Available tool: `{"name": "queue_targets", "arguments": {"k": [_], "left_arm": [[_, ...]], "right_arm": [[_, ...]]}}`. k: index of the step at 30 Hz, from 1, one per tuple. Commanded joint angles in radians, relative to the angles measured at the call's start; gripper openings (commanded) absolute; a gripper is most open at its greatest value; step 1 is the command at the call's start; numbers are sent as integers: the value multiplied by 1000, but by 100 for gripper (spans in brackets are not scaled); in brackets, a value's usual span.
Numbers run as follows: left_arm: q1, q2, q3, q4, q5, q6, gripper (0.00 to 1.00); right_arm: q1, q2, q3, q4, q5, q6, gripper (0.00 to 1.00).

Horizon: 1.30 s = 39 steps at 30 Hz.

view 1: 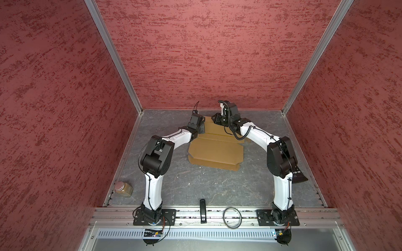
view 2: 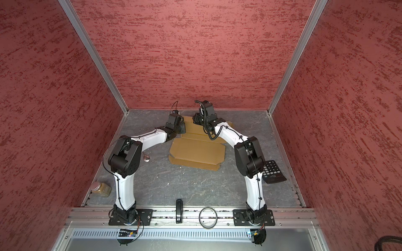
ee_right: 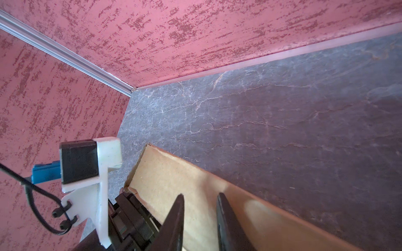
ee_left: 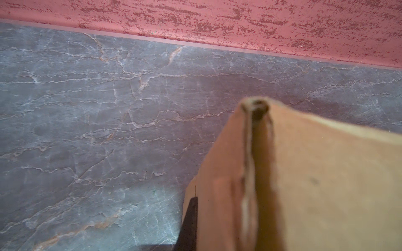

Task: Assemble paper box
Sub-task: First fold the bottom flaps of a flat cardboard box at the center of the table.

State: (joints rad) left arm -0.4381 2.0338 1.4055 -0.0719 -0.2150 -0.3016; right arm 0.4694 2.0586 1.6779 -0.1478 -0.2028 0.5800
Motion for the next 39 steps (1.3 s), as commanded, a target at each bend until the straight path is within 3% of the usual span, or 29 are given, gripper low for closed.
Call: {"name": "queue_targets", "arguments": {"k": [1,23,30,39], "left_arm": [[-3,-26,-46,-18,-18,-13,0],[-62,-93,-177,-7,-245,41,0],[-87,-86,-178,-2,-305,70,0],[-90,-82,-180,13,-304,79,0]], "right_arm": [[2,-33,-31,-34,3,-1,32],[-67,-385,-255,-135,91,-86,44],[-109,-384,-263,-182,120,-112,56],[-153,-319,-230,-222,107,-152,59]]}}
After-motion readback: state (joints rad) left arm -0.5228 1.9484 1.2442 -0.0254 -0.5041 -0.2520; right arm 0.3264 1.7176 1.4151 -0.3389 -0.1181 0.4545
